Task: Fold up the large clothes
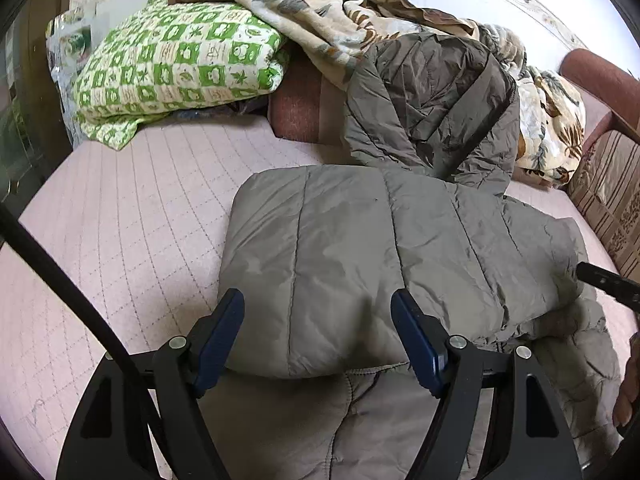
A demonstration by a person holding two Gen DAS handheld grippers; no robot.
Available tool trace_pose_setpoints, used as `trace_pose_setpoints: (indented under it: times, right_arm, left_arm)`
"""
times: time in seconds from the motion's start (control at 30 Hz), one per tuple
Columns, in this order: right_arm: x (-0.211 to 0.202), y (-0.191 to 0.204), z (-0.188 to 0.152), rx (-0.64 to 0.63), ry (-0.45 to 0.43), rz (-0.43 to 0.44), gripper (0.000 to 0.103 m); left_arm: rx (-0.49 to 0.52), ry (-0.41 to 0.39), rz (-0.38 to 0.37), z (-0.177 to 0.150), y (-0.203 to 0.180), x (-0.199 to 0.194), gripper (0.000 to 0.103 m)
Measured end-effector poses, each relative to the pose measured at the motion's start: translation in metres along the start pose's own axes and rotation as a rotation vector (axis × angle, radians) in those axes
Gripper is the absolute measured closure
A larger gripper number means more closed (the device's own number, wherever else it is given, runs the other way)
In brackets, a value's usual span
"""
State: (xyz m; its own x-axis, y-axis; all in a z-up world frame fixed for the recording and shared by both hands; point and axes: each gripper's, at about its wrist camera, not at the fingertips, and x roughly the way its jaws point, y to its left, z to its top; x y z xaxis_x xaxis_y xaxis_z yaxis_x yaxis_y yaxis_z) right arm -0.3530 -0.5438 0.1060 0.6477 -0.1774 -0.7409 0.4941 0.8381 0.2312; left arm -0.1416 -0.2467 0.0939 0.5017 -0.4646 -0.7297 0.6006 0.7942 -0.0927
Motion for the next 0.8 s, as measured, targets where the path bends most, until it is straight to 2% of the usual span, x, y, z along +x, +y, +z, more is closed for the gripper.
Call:
trace_pose_setpoints:
  times: [0.13, 0.27, 0.37, 0.47, 0.57, 0.63, 0.8]
  right_arm:
    - [-0.025, 0.002, 0.013, -0.007, -0.04, 0.038, 0.066]
    - [-0.036, 0.012, 0.056, -0.048, -0.04, 0.018, 0.066]
    - [-0.039, 0.011, 0.099, -0.084, -0.054, 0.011, 0.066]
    - [-0.026, 0.002, 0.136, -0.088, -0.057, -0.006, 0.066]
    - [-0.001, -0.01, 0.178, -0.079, -0.059, -0.044, 0.066]
    - [0.014, -0.015, 0.199, -0.056, -0.059, -0.037, 0.066]
    - [0.059, -0.012, 0.241, -0.073, -0.067, -0.09, 0.066]
  left_arm:
    - [-0.005, -0.03, -0.021, 0.011, 0.0, -0.011, 0.028]
    - [0.028, -0.025, -0.069, 0.039, -0.007, -0.011, 0.028]
    - [0.085, -0.037, -0.058, 0.07, -0.019, -0.006, 0.028]
    - [0.114, -0.008, -0.083, 0.108, -0.029, 0.013, 0.028]
    - [0.146, -0.006, -0.036, 0.136, -0.034, 0.032, 0.028]
    - [0.163, -0.009, -0.011, 0.156, -0.038, 0.046, 0.028]
    - [0.118, 0.031, -0.028, 0.188, -0.035, 0.078, 0.028]
